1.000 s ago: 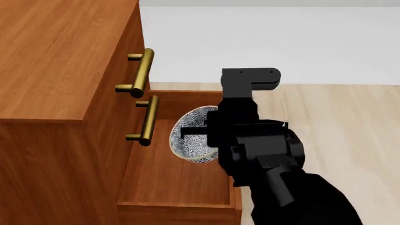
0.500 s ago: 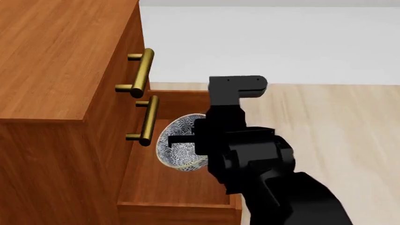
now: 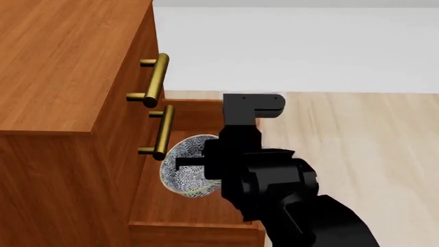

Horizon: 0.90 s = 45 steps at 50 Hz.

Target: Put the bowl in the bottom drawer of the cabinet.

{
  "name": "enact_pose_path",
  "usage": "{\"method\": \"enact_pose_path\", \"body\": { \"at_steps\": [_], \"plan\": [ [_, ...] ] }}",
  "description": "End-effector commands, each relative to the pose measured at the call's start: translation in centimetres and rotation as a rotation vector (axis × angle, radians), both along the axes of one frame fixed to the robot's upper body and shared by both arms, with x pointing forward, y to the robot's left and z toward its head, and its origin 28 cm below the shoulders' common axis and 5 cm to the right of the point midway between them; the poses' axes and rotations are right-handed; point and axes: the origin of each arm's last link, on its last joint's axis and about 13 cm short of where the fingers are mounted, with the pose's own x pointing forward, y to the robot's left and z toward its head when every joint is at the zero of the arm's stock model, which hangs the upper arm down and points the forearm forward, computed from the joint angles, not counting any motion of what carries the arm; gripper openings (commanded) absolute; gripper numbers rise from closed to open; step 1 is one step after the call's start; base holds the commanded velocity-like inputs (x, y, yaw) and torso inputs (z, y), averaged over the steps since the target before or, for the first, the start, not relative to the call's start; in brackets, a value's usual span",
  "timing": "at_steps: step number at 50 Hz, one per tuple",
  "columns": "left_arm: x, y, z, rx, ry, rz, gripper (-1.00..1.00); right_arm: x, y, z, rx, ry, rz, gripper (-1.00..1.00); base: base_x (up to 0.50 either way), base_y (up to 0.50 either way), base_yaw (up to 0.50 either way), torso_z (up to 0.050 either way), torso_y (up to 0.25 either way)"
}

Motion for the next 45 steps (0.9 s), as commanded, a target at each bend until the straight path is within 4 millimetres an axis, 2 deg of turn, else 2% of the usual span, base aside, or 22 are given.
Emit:
{"method": "enact_pose_path", "body": {
  "at_steps": [1,43,44,45],
  "plan": [
    [0.0,0.1,0.1,-0.001,0.000,0.003,1.00,-0.2,0.2,-0.4,0.031,0.016,0.000,-1.00,0.00,0.00,0.00,0.000,0.000],
    [0.1,0.3,0.2,0.001,0.001,0.014,1.00,-0.9,0.0,-2.3,0.119,0.115,-0.032,-1.00,0.00,0.00,0.00,0.000,0.000],
    [0.1,0.3,0.2,0.001,0.000,0.014,1.00,-1.0,0.0,-2.4,0.116,0.121,-0.030,1.00,0.00,0.00,0.00,0.000,0.000],
    [0.1,0.3,0.2,0.001,0.000,0.014,1.00,-1.0,0.0,-2.4,0.118,0.121,-0.035,1.00,0.01,0.00,0.00,0.000,0.000]
  ]
}}
